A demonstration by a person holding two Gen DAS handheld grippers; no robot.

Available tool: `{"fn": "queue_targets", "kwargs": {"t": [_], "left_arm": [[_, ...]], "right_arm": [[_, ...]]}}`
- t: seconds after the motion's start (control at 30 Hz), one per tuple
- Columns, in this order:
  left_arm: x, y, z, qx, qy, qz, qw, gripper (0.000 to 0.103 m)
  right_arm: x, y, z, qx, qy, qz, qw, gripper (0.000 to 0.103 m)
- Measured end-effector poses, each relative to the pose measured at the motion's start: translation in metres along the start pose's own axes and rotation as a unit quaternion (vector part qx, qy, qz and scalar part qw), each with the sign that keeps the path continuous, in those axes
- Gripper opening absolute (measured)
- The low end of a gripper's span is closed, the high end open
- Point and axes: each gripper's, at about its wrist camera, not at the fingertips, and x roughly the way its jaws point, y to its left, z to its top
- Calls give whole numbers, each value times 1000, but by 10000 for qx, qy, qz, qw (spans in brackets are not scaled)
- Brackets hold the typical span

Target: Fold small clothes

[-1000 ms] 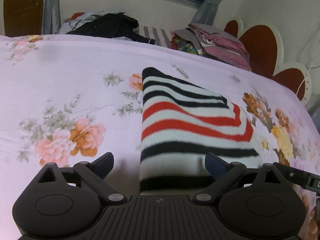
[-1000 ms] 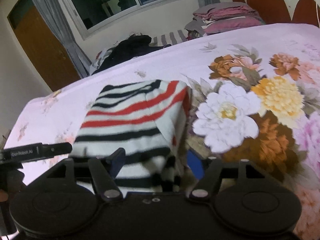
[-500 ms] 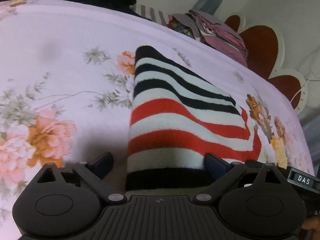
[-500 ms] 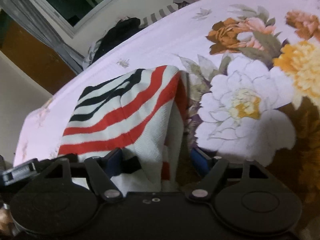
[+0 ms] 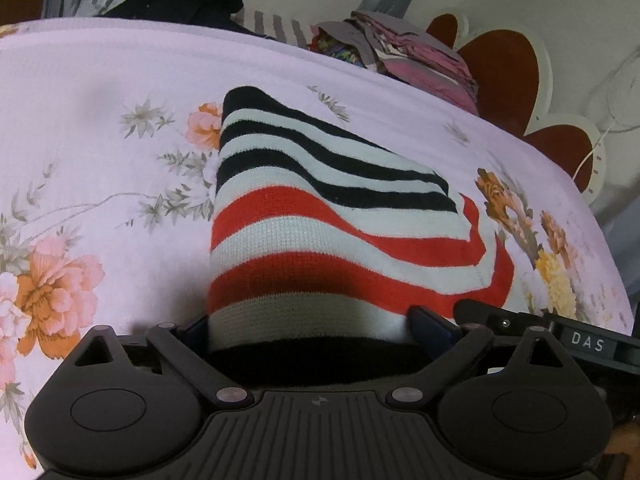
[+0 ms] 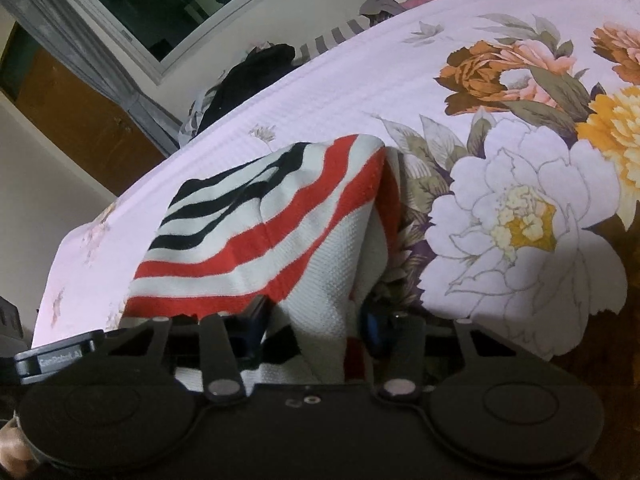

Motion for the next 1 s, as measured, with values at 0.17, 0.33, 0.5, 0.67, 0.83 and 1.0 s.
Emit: {"fn": "queue_targets", "kwargs": {"t": [0.17,0.33,0.5,0.67,0.83,1.0], "left_arm": [[-9,-3,0,183,-142,7,9997,73],[-23,-6,0,331,-332,7,9989,58],[-39,-10,1,374,-502,-31,9980,55],[-66,-8,3,402,-664,38,9970,55],[-101,17,5,349,-843,211,9956,55],[-139,65,12,209,-1053,351,9936,55]], "right_arm": [[-9,11,-2,-14,-106,-11,9999,36],[-18,20,-1,-10,-282,123,9995,34],[-28,37,3,-194,-412,338,9984,33],[-32,64,5,-372,-463,575,9966,32],[-27,96,1,-444,-462,814,9946,32],[-13,150,-5,-625,-479,1025,9916,32]]}}
